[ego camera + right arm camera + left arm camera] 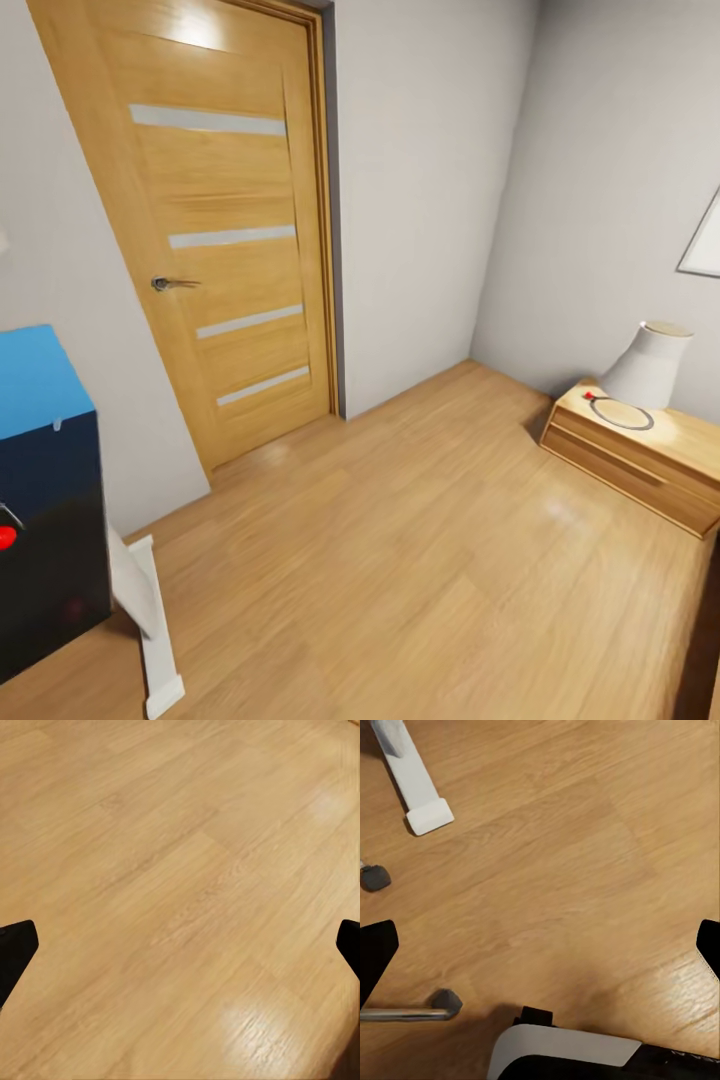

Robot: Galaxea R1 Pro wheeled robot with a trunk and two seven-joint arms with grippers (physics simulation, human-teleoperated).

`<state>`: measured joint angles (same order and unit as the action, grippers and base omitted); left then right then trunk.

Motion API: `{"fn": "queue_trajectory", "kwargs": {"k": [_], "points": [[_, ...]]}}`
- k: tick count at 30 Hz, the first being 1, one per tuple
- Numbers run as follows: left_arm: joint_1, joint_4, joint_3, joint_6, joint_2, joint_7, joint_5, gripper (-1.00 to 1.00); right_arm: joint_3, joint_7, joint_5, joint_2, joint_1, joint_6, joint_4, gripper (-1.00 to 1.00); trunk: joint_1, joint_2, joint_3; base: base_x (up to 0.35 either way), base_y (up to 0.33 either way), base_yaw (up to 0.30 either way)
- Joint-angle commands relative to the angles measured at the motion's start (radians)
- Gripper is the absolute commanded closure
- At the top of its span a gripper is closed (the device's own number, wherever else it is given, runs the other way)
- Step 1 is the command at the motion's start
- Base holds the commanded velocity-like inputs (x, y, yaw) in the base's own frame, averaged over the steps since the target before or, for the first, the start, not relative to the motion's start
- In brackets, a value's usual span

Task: In the bedroom, organize the workspace by keeping the computer under the desk, ensuring the monitor is on the desk, placing the keyboard on the desk next to the monitor, placing the mouse on the desk next to the keyboard, moving the folder from the swivel chair onto the desk next to the mouse, stacking the notebook on top of the folder with the pen on top of the notebook, and positioning the swivel chair next to the desk.

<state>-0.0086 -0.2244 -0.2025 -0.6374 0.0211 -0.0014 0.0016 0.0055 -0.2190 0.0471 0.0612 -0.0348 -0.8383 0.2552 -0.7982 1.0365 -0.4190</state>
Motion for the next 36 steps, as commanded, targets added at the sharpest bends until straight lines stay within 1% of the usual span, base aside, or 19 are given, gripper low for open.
{"fn": "queue_trajectory", "kwargs": {"k": [1,27,36], "points": [[-0.001,0.0,-0.002,-0.003,0.0,0.0,0.0,-1.0,0.001,-0.007,0.005,0.0,-0.001,-0.002,-0.001,-1.0,-0.001,0.001,-0.001,0.328,0.0,0.0],[-0.001,0.0,-0.001,-0.002,0.0,0.0,0.0,-1.0,0.002,-0.007,0.005,0.003,-0.001,-0.002,-0.001,-1.0,-0.001,0.001,-0.001,0.328,0.0,0.003],[-0.001,0.0,-0.001,-0.002,0.0,0.0,0.0,-1.0,0.002,-0.007,0.005,0.003,-0.001,-0.004,-0.001,-1.0,-0.001,0.001,0.004,0.328,-0.009,0.209]]}}
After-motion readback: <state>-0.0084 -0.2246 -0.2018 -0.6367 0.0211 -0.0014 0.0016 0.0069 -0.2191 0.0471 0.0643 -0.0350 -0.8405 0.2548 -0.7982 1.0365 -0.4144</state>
